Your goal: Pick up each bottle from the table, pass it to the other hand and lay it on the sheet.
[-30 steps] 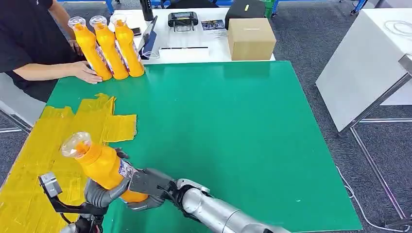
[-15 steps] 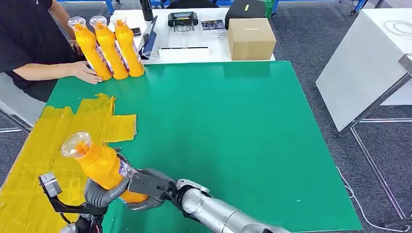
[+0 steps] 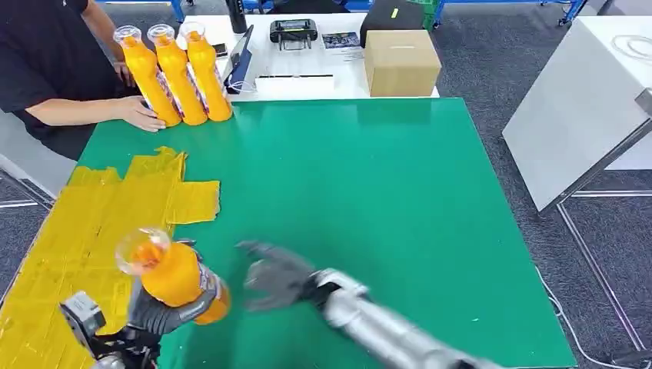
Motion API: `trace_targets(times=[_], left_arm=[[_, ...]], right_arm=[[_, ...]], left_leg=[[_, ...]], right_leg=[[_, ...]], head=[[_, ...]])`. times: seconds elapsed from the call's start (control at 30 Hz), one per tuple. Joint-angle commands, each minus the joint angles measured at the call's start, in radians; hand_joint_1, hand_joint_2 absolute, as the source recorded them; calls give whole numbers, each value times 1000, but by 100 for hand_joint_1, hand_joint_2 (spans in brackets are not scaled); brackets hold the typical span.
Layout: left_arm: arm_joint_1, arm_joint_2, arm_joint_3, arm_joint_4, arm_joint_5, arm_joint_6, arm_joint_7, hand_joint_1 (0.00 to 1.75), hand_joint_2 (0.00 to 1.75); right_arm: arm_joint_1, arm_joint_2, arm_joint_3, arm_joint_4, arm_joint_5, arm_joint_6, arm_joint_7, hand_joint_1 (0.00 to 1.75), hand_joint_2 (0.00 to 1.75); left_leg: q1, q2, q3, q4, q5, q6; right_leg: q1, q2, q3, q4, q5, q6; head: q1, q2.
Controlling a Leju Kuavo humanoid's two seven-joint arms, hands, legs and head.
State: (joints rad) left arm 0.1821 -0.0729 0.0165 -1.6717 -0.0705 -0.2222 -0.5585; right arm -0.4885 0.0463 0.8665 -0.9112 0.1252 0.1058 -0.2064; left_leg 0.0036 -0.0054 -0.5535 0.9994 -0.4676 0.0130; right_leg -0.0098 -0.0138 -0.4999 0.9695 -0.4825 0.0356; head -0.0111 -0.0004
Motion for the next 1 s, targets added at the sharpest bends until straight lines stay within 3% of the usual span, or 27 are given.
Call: trace_targets(times=[0.03,0.2,0.5,0.8,1.0], left_arm=[[-29,-3,261,24,-287,228,-68,175,175],[-32,1,294,46,-387,301,-96,175,175],[3,43,160,147,-923,727,-24,175,175],[-38,67,41,359,-1163,860,91,175,175],[-72,121,-38,489,-1216,810,155,175,175]], right_arm=[[187,-321,-428,-531,40,87,-17,0,0],[198,-331,-477,-544,23,101,-25,0,0],[179,-346,-468,-565,3,114,-22,0,0],[147,-344,-438,-545,-15,117,-18,0,0],[110,-333,-410,-519,-20,119,-17,0,0]], left_leg=[[0,-3,-2,1,0,0],[-1,-3,-1,1,0,0],[-2,3,0,0,0,1],[-2,3,1,-1,0,0],[-2,4,1,0,0,0]], right_leg=[[0,-2,-1,0,0,0],[-1,-2,0,-1,1,1],[-1,4,-1,0,1,2],[-2,4,0,-1,2,1],[-1,5,-1,-1,2,1]], head=[[0,0],[-1,0],[-1,0],[-1,0],[-1,0]])
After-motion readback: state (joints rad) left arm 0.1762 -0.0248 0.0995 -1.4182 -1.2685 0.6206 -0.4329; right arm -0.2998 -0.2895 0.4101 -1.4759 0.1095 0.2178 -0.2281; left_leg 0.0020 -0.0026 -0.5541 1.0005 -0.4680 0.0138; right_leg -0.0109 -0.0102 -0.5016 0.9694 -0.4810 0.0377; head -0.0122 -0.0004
